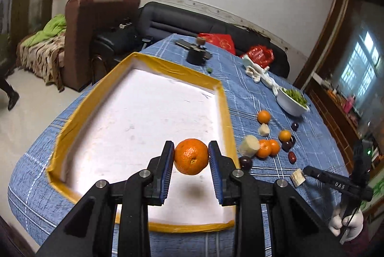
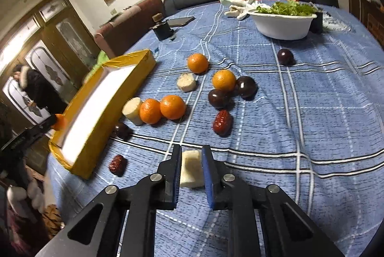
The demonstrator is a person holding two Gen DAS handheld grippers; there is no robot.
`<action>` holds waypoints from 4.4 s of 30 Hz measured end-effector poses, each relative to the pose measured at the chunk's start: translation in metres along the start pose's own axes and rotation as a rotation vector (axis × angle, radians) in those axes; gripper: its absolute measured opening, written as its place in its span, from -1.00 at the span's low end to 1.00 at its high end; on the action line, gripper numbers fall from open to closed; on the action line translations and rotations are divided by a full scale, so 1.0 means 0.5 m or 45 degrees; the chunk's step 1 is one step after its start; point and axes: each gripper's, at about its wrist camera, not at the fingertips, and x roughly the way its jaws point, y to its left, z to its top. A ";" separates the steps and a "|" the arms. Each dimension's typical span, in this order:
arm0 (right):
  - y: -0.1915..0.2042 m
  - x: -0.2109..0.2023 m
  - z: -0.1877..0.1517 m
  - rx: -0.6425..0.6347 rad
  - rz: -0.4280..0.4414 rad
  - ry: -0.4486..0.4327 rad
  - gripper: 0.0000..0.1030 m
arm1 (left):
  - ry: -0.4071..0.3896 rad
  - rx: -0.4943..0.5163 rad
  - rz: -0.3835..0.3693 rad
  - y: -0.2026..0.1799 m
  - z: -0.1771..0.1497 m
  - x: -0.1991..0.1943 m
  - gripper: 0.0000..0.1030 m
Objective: Organize fruits
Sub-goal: 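Carry the orange and yam cube over the tray and open both grippers, then grasp a red date with the right gripper while the left gripper moves toward an orange, then grasp an orange with the left gripper while the right gripper holds the red date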
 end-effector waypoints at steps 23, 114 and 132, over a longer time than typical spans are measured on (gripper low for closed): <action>0.386 0.061 0.058 -0.424 0.184 0.078 -0.34 | 0.135 -0.161 0.130 0.129 0.018 0.062 -0.44; -0.051 0.088 0.059 0.065 -0.101 0.009 -0.58 | 0.503 1.139 -0.053 -0.396 -0.033 0.321 -0.39; -0.056 0.092 0.057 0.099 -0.080 0.027 -0.58 | 0.550 1.286 -0.001 -0.399 -0.041 0.335 -0.32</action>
